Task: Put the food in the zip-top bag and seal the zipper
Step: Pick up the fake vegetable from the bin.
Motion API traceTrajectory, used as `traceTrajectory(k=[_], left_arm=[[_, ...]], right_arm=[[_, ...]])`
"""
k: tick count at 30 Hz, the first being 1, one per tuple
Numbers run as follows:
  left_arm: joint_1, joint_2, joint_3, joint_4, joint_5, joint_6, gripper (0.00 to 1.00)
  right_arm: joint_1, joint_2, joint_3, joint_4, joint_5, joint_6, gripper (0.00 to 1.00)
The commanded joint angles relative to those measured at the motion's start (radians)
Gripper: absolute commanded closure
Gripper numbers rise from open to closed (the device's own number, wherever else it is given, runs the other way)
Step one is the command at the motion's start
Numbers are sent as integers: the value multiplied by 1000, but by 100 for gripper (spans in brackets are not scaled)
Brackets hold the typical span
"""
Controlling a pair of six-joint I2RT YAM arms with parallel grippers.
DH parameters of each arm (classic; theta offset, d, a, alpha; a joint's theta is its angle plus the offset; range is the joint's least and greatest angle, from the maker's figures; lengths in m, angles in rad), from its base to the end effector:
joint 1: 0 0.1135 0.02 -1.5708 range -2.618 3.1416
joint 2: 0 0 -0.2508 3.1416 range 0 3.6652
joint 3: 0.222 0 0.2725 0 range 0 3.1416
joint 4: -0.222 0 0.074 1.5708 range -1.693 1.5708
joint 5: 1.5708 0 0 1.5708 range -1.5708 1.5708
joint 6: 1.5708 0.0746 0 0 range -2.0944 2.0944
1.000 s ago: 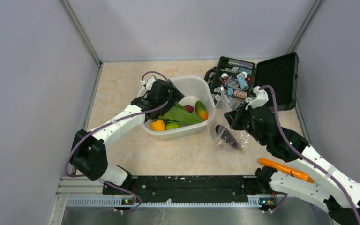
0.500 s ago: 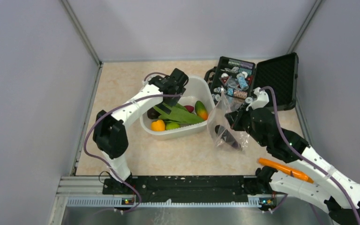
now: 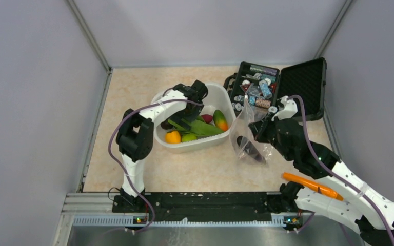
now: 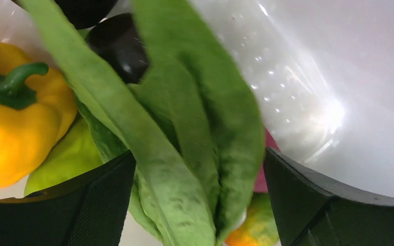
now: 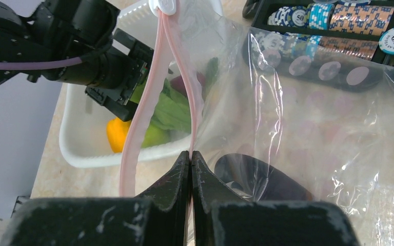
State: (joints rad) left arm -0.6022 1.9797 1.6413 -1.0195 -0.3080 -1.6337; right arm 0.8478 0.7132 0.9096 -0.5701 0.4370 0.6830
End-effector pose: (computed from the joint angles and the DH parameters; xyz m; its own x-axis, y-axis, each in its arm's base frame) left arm 0.3598 -0.2199 0.1702 -0.4354 -0.8548 -0.2824 -0.8345 0.5009 -0.2295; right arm 0.1634 0.1374 0.3366 -0.4516 0.3525 -0.8197 -0.1723 0.8669 0.4677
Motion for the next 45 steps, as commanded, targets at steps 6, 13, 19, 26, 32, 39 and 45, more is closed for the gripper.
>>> traceTrajectory(k=[6,13,19,26,32,39,45], left_arm=[[55,34,12,54,1,37,40],[52,-116,-115,132,-39,67,70],[16,-291,-173,181,-238,125,80],[-19,-437,-245,274,-383,173,81],[-56,-486,-277,320,-462,203,84],[-107,-576,-281,371,-545,269,86],[-166,-728,-351,531,-567,361,84]], right_arm=[[-9,2,23,23,21,-14,100],[-10,7,10,42,10,-10,100],[-9,8,-4,54,0,3,100],[-10,19,-12,65,-4,8,100],[-9,30,-17,76,-1,10,100],[-9,40,-32,89,18,20,100],[-10,94,-29,144,32,40,100]])
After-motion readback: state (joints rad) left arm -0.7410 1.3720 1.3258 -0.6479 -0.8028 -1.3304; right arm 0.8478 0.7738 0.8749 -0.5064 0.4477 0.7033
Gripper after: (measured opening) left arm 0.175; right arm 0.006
